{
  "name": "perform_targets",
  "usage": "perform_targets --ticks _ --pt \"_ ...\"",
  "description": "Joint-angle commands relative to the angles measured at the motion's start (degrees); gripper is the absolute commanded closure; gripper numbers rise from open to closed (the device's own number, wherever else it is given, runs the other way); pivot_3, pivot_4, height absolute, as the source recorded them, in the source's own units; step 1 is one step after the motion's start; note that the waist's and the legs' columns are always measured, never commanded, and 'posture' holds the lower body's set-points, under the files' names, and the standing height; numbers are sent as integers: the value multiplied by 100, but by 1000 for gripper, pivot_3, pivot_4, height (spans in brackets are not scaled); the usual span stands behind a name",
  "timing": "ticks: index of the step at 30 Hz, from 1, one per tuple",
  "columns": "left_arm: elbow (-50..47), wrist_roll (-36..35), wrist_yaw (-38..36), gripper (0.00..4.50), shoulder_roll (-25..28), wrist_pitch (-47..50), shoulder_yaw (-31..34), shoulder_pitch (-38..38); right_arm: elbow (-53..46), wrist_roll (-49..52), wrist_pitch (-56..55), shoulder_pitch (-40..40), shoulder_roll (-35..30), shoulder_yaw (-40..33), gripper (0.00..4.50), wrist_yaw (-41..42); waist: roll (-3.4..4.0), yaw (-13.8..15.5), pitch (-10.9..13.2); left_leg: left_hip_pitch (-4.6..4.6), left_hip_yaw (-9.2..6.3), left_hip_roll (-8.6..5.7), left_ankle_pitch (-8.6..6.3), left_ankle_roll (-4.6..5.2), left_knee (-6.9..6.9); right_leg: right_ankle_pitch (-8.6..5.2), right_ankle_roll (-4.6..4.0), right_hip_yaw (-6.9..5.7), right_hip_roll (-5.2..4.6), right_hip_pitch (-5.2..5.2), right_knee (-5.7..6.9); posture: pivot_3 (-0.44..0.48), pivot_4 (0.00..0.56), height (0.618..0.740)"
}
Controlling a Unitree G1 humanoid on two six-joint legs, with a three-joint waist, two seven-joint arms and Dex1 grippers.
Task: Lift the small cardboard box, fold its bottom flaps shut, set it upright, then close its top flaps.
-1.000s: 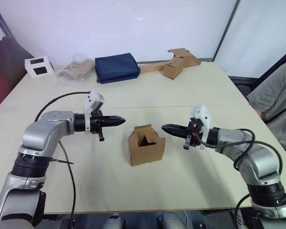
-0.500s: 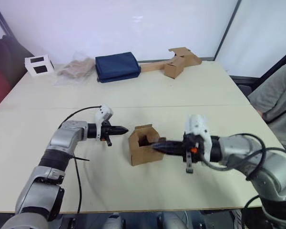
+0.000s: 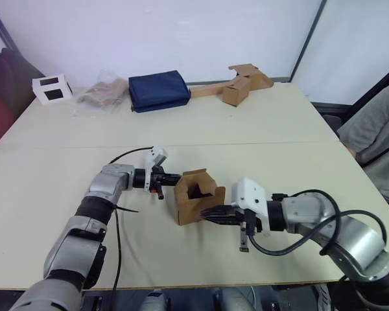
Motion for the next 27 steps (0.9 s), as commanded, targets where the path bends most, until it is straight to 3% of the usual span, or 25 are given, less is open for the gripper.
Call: perform_targets --ticks 1,27 --pt "-142 -56 -140 4441 12 81 94 -69 161 -194 -242 -213 117 79 4500 55 0 0 0 0 0 0 0 0 0 0 0 0 0 0 0 0 150 740" --pt "-772 -129 -100 4441 -103 390 160 217 966 -595 -443 -545 727 318 4500 230 0 -1 0 0 -4 0 1 -1 2 0 0 -3 -1 0 4 0 150 740"
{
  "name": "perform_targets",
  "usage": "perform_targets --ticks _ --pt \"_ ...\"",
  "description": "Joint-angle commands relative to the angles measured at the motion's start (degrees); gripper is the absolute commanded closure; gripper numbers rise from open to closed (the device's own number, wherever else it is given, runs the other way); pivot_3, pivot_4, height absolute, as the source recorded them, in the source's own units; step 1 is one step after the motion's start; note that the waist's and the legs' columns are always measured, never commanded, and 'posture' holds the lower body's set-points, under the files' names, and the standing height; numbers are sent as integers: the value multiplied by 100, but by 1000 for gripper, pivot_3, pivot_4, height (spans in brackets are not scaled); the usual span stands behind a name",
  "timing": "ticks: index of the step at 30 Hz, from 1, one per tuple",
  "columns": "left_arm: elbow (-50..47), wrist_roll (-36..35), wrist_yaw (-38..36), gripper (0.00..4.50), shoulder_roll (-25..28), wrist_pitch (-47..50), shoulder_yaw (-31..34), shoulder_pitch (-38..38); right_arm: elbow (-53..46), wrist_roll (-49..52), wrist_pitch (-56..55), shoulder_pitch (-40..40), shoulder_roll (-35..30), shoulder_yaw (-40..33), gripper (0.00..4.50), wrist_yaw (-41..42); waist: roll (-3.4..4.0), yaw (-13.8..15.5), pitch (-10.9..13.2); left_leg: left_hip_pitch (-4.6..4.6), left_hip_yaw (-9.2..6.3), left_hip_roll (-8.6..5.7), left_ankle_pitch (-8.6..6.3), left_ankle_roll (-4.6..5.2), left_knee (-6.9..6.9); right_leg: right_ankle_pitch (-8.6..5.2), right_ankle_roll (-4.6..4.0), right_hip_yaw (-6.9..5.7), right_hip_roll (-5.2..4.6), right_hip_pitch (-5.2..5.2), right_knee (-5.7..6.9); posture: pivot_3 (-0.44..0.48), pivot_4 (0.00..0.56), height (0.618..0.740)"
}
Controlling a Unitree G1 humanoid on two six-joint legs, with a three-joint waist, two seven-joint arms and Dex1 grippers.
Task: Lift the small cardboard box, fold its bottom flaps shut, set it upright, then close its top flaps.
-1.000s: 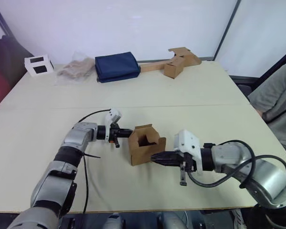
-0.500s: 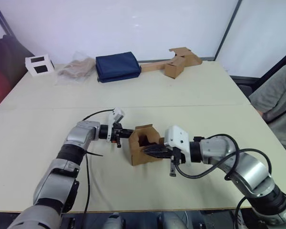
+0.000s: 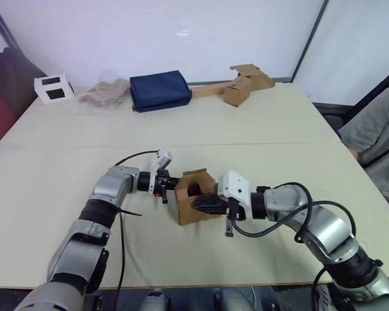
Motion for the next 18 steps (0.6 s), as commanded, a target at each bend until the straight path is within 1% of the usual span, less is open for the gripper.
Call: perform_targets --ticks 1,13,18 --pt "-245 -113 9 4441 26 17 143 15 -91 48 -42 -113 95 -114 4500 2 0 -1 0 0 0 0 0 0 0 0 0 0 0 0 0 0 150 740" --pt "-298 -91 43 4441 9 24 169 37 316 -222 -147 -102 234 29 4500 1 0 -1 0 0 -1 0 0 0 1 0 0 0 0 -1 2 0 150 740" --pt "-271 -75 381 4441 120 -91 419 99 466 -303 -227 -110 308 17 4500 14 0 -7 0 0 -1 0 0 0 2 0 0 0 0 -2 3 0 150 740"
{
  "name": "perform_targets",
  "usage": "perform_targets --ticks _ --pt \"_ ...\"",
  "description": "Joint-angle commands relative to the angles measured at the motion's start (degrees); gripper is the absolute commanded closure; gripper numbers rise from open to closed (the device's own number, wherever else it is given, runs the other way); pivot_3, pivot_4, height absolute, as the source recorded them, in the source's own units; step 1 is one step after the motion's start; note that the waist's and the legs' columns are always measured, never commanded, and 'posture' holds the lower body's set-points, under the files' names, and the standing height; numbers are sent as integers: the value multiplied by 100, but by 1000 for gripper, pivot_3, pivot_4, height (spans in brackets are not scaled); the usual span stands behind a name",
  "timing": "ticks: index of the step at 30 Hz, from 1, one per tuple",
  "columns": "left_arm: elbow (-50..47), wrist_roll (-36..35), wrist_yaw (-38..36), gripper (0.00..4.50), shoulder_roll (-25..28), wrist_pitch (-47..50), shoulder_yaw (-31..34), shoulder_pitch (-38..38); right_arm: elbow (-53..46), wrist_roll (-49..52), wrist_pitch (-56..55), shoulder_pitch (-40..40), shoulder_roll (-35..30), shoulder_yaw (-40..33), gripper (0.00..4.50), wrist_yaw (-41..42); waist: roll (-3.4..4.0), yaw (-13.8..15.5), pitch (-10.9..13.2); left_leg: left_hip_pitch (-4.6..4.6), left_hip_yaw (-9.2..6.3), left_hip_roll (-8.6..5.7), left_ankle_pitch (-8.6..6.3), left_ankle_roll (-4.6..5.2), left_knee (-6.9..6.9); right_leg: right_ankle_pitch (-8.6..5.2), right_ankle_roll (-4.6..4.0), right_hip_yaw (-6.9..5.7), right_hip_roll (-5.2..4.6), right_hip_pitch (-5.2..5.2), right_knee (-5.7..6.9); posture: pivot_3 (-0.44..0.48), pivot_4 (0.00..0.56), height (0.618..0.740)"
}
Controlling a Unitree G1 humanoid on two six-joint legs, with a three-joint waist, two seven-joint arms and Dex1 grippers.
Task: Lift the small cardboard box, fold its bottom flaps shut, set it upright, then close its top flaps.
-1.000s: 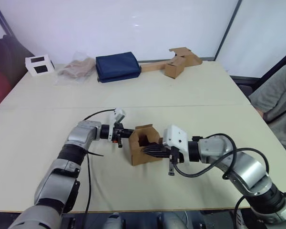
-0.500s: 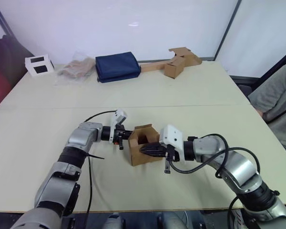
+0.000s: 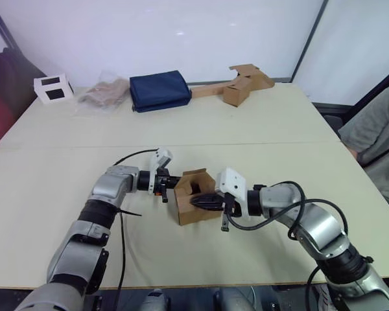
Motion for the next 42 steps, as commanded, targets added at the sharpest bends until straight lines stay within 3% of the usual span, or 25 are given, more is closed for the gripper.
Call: perform_targets --ticks 1,7,13,17,22,33,38,42 --pt "-185 -40 264 4441 198 -163 325 57 10 -81 -145 -46 78 -5 4500 -1 0 -5 0 0 0 0 0 0 0 0 0 0 0 -1 0 0 150 740" --pt "-1419 -36 545 4441 1074 -33 602 538 13 -161 -231 9 163 -27 4500 -56 0 -17 0 0 -1 2 1 -2 -4 0 -1 1 0 -7 4 0 150 740" --pt "-4009 -1594 547 4441 1734 1872 1265 1353 40 -150 -275 22 201 -118 4500 -83 0 15 0 -7 -3 0 2 -4 -3 0 0 -1 -6 -6 2 0 150 740" --pt "-4867 -1989 810 4441 1831 2368 1186 1818 103 -174 -318 16 212 -129 4500 -69 1 1 0 -5 -6 -1 2 -5 1 0 0 -2 -6 1 3 0 150 740" --pt "-5234 -2217 1151 4441 1731 2557 1065 2185 134 -170 -340 17 182 -165 4500 -48 1 -1 0 -2 -6 2 2 -4 -3 0 -1 -2 0 -2 4 0 150 740" --pt "-5177 -1891 1573 4441 1460 2110 332 2361 -109 -52 -191 -68 112 -290 4500 -21 1 6 0 -2 -6 1 2 -5 -4 0 -1 -2 -2 -1 2 0 150 740" --pt "-5082 -1917 1630 4441 1417 2012 296 2345 -465 598 240 -308 35 -855 4500 91 1 9 0 -2 -6 0 2 -5 -3 0 -1 -2 -3 0 2 0 150 740" --pt "-5057 -1946 1609 4441 1435 2007 279 2318 -173 967 481 -924 137 -1414 4500 -115 1 6 0 -2 -6 1 2 -5 -3 0 -1 -2 -3 0 2 0 150 740"
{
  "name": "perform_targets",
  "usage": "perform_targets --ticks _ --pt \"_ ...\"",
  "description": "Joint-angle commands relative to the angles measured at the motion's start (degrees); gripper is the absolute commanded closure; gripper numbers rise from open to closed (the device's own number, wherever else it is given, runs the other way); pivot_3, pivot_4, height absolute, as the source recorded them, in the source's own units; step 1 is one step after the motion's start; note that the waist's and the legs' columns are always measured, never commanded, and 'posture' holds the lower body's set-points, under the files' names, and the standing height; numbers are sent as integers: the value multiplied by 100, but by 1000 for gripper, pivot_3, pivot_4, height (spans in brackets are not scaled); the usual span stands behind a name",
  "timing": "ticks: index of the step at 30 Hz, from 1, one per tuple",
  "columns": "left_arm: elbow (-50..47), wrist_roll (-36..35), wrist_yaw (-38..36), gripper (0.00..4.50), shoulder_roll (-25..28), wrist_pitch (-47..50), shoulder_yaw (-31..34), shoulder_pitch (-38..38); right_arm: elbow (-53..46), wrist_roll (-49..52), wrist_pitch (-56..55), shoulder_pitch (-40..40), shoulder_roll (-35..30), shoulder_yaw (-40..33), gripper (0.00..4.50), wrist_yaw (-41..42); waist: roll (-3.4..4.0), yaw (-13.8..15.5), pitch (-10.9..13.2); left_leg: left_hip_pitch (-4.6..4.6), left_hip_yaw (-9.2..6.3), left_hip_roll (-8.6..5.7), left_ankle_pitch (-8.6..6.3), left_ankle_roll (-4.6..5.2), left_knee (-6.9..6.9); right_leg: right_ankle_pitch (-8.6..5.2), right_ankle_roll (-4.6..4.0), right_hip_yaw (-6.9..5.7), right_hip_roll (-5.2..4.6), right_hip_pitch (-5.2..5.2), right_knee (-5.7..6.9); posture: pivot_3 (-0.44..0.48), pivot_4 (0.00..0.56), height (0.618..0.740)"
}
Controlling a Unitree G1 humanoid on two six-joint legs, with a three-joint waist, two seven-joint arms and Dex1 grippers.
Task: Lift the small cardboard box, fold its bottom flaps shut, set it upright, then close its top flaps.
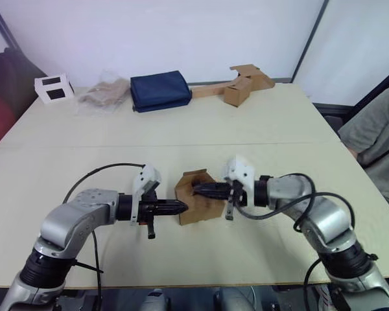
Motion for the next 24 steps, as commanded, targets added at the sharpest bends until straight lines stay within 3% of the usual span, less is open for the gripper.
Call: perform_targets --ticks 1,4,11,24 --pt "-9 0 19 4441 18 -54 -72 -70 163 309 57 -559 150 -514 4500 -193 0 -2 0 0 0 0 0 0 -1 0 0 0 0 0 0 0 150 740" --pt "-37 -23 8 4441 26 -29 -108 -92 617 -44 -215 -850 310 -333 4500 -357 1 -5 0 1 0 0 0 0 -1 0 0 0 1 0 0 0 150 740" --pt "-186 -94 109 4441 37 15 -121 -27 1412 -1698 -1231 -894 43 1114 4500 -186 1 -9 0 1 4 -1 0 0 -2 0 0 1 -2 -3 -1 0 150 740" --pt "-47 -714 246 4441 125 298 601 -176 449 -1359 -721 -124 -86 813 4500 114 1 -6 0 0 1 1 0 0 -2 0 0 0 0 -4 1 0 150 740"
